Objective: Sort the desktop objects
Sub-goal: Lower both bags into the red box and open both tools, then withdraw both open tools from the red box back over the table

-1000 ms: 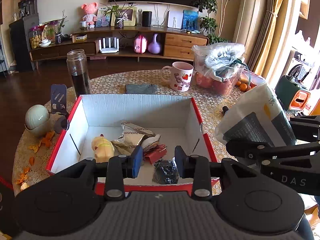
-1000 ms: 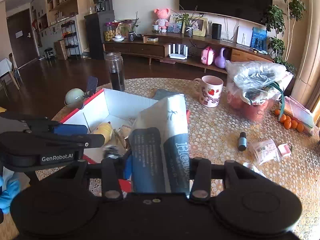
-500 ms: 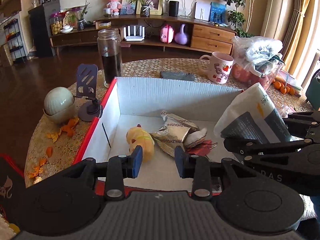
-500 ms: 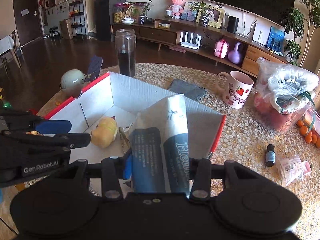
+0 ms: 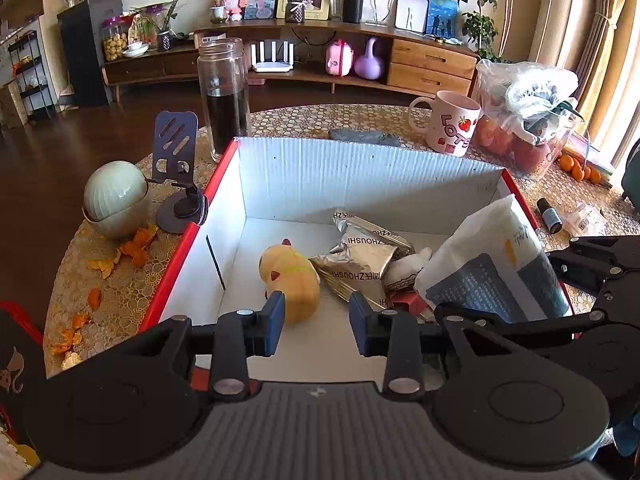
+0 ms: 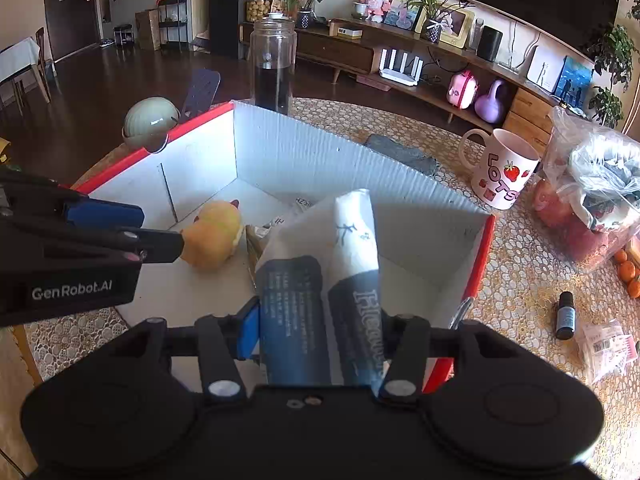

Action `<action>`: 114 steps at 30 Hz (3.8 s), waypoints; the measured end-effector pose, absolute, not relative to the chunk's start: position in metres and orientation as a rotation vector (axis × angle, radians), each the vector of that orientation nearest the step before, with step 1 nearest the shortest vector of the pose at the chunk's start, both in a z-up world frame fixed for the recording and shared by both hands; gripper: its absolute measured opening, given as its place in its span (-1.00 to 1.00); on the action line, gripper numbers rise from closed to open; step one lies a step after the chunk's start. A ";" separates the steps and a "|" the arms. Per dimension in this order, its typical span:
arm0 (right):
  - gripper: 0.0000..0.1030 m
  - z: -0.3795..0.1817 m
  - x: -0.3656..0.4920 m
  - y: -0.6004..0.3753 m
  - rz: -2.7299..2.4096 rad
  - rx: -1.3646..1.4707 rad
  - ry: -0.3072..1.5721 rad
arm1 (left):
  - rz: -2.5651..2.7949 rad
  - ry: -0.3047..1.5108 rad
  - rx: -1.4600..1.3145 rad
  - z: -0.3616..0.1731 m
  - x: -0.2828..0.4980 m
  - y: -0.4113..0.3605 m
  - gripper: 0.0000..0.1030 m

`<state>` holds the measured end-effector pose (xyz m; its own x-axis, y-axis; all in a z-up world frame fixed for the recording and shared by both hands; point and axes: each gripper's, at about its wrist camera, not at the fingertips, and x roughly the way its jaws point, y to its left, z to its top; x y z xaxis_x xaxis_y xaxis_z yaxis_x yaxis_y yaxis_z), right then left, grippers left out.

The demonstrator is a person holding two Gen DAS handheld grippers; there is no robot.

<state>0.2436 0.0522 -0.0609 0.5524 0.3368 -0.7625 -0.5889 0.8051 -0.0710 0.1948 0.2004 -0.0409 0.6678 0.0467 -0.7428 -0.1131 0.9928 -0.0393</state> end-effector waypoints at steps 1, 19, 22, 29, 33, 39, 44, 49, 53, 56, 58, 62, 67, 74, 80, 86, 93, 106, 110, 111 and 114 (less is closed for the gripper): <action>0.09 -0.061 0.243 0.052 0.563 -0.341 0.817 | 0.089 0.837 -0.086 -0.042 0.195 0.200 -0.34; 0.56 -0.024 0.217 0.007 0.663 -0.225 0.735 | 0.085 0.800 -0.077 -0.036 0.189 0.190 0.26; 0.64 -0.019 0.211 0.000 0.674 -0.209 0.720 | 0.082 0.789 -0.073 -0.031 0.185 0.187 0.28; 0.68 -0.013 0.202 -0.016 0.673 -0.178 0.702 | 0.058 0.781 -0.061 -0.024 0.176 0.177 0.38; 0.71 -0.012 0.197 -0.025 0.673 -0.173 0.704 | 0.045 0.784 -0.056 -0.023 0.172 0.172 0.39; 0.80 -0.009 0.188 -0.037 0.679 -0.170 0.695 | 0.020 0.785 -0.057 -0.020 0.166 0.162 0.48; 0.91 -0.008 0.180 -0.050 0.690 -0.154 0.693 | -0.001 0.771 -0.044 -0.015 0.162 0.150 0.64; 0.93 -0.011 0.174 -0.073 0.659 -0.139 0.699 | -0.018 0.762 -0.026 -0.011 0.158 0.129 0.71; 0.93 -0.012 0.170 -0.102 0.612 -0.112 0.699 | -0.032 0.745 -0.008 -0.007 0.152 0.106 0.93; 0.93 -0.013 0.164 -0.129 0.572 -0.101 0.695 | -0.057 0.736 0.005 -0.004 0.148 0.085 0.96; 0.93 -0.014 0.159 -0.149 0.547 -0.098 0.692 | -0.074 0.734 0.013 -0.003 0.146 0.069 0.96; 0.93 -0.015 0.152 -0.191 0.497 -0.095 0.689 | -0.117 0.726 0.026 -0.001 0.142 0.033 0.97; 0.94 -0.018 0.148 -0.245 0.427 -0.085 0.693 | -0.195 0.711 0.053 -0.003 0.144 -0.014 0.97; 0.94 -0.023 0.156 -0.300 0.340 -0.067 0.700 | -0.277 0.719 0.155 -0.018 0.157 -0.070 0.97; 0.94 -0.033 0.178 -0.327 0.292 -0.066 0.732 | -0.318 0.742 0.205 -0.033 0.178 -0.092 0.97; 0.94 -0.036 0.208 -0.339 0.279 -0.098 0.741 | -0.327 0.769 0.214 -0.037 0.209 -0.103 0.97; 0.94 -0.045 0.257 -0.346 0.271 -0.099 0.743 | -0.285 0.785 0.232 -0.036 0.263 -0.111 0.97; 0.89 -0.088 0.338 -0.351 0.240 -0.113 0.761 | -0.155 0.908 0.168 -0.063 0.370 -0.102 0.96; 0.78 -0.099 0.358 -0.350 0.227 -0.123 0.765 | -0.127 0.950 0.151 -0.077 0.391 -0.099 0.96; 0.78 -0.102 0.363 -0.351 0.223 -0.122 0.767 | -0.119 0.957 0.147 -0.079 0.395 -0.098 0.96; 0.61 -0.109 0.376 -0.351 0.226 -0.115 0.770 | -0.105 0.973 0.142 -0.088 0.405 -0.096 0.96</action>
<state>0.3763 -0.3511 -0.1092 0.6955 0.1599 -0.7005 -0.2439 0.9696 -0.0208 0.4048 -0.0959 -0.0876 0.5588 -0.0251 -0.8289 0.1519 0.9857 0.0726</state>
